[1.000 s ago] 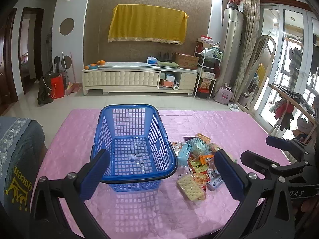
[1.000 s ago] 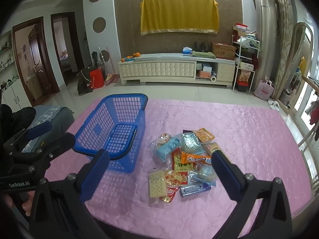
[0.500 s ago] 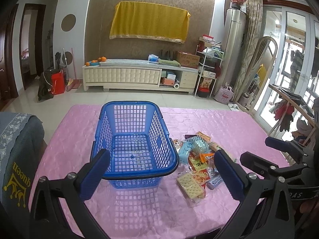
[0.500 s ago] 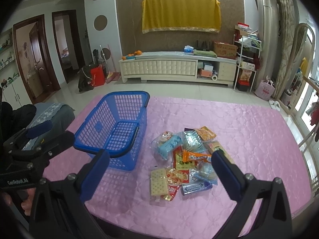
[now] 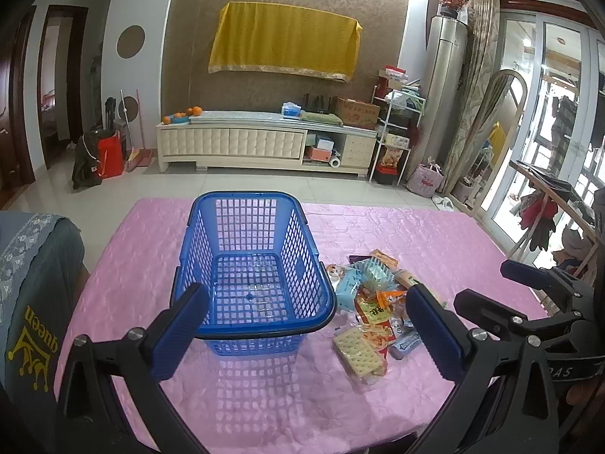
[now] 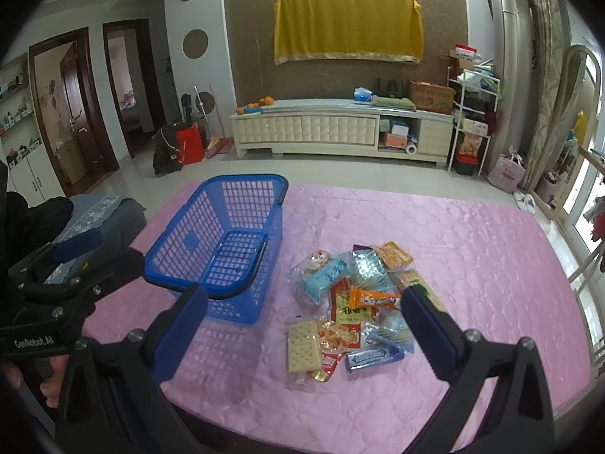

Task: Organize snacks

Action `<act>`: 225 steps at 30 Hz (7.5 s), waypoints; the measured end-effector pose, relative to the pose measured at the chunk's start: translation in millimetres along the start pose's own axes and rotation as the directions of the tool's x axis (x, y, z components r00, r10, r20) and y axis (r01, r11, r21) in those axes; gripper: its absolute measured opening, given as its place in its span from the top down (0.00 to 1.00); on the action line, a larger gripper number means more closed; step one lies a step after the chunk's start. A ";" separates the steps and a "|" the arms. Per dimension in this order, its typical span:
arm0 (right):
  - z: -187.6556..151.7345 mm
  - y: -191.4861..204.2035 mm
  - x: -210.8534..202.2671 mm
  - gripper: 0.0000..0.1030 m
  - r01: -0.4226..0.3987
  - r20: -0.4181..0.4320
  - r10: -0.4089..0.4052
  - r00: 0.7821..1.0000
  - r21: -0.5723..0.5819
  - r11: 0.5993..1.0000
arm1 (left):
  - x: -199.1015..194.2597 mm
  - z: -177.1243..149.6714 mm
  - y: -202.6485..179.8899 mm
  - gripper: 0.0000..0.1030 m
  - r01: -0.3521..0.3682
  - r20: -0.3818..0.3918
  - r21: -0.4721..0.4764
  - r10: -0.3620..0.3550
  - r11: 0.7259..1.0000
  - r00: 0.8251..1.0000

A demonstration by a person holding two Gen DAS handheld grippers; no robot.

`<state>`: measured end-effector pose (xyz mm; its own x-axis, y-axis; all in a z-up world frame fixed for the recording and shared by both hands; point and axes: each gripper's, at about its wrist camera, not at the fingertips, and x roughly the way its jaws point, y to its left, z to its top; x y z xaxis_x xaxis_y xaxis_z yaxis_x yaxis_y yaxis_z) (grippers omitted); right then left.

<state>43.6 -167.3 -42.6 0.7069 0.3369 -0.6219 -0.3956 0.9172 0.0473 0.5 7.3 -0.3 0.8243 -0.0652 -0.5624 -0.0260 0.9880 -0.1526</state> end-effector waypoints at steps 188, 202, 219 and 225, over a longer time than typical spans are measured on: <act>116.3 61.1 242.1 0.50 -0.246 -0.351 0.163 0.922 -0.207 0.947 | 170.4 74.7 105.0 0.46 0.099 -0.400 0.032 -0.078 0.995 0.913; 118.0 51.8 189.8 0.15 -0.196 -0.261 0.143 0.955 -0.190 0.962 | 123.9 66.2 93.8 0.40 0.046 -0.321 0.059 -0.025 0.997 0.947; 93.5 13.8 82.8 0.15 -0.084 -0.145 0.065 0.987 -0.126 0.988 | 34.2 51.5 27.3 0.32 0.049 -0.185 0.142 -0.022 0.989 0.982; 71.3 -3.8 60.2 0.15 -0.058 -0.126 0.041 0.991 -0.137 0.989 | 29.8 40.7 2.0 0.25 0.075 -0.178 0.149 -0.048 0.986 0.983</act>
<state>129.5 -135.3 -24.5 0.6106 0.3447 -0.7130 -0.5125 0.8583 -0.0240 48.1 13.1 15.7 0.7105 -0.1368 -0.6903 0.1209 0.9901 -0.0718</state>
